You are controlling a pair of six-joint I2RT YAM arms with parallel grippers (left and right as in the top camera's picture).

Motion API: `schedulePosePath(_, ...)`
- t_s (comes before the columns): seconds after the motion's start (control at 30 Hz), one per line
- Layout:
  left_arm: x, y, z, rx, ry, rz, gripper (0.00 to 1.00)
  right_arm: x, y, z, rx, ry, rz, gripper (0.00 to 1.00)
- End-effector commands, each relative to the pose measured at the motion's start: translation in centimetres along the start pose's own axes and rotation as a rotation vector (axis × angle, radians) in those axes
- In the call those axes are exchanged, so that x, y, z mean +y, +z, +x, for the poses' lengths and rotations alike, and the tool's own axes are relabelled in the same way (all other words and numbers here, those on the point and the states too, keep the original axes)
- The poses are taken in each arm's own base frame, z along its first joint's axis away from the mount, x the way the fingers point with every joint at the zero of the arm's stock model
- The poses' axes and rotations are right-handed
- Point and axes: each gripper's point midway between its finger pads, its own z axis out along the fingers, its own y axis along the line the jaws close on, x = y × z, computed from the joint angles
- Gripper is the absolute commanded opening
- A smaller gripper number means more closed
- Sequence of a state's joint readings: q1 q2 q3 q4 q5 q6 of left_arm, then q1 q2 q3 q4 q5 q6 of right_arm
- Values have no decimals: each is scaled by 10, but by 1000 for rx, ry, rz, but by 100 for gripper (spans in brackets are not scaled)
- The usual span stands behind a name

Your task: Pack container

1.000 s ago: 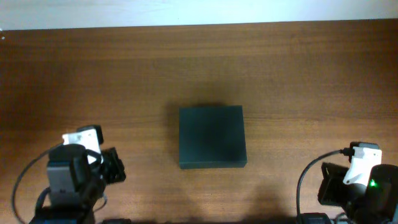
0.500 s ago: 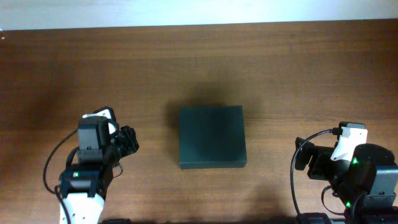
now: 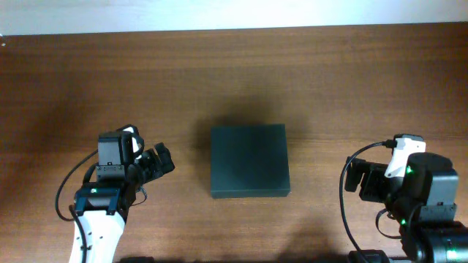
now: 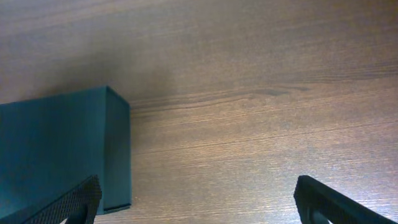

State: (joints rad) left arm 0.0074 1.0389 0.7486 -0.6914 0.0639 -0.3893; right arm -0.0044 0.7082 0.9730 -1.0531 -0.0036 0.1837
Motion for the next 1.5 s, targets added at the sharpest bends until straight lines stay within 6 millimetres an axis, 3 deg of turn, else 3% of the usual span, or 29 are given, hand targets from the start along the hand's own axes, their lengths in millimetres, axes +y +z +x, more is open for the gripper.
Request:
schedulePosePath(0.0, 0, 1, 1, 5, -3, 4, 99, -4, 8, 2, 29, 10, 24, 99)
schedulePosePath(0.4, 0, 1, 1, 5, -3, 4, 99, -6, 37, 13, 161, 9, 49, 99)
schedulePosePath(0.57, 0, 1, 1, 5, -3, 4, 99, -6, 36, 13, 159, 9, 49, 99)
schedulePosePath(1.2, 0, 1, 1, 5, -3, 4, 99, -3, -16, -2, -77, 10, 4, 99)
schedulePosePath(1.47, 0, 1, 1, 5, -3, 4, 99, -2, -50, -5, -226, 10, -25, 99)
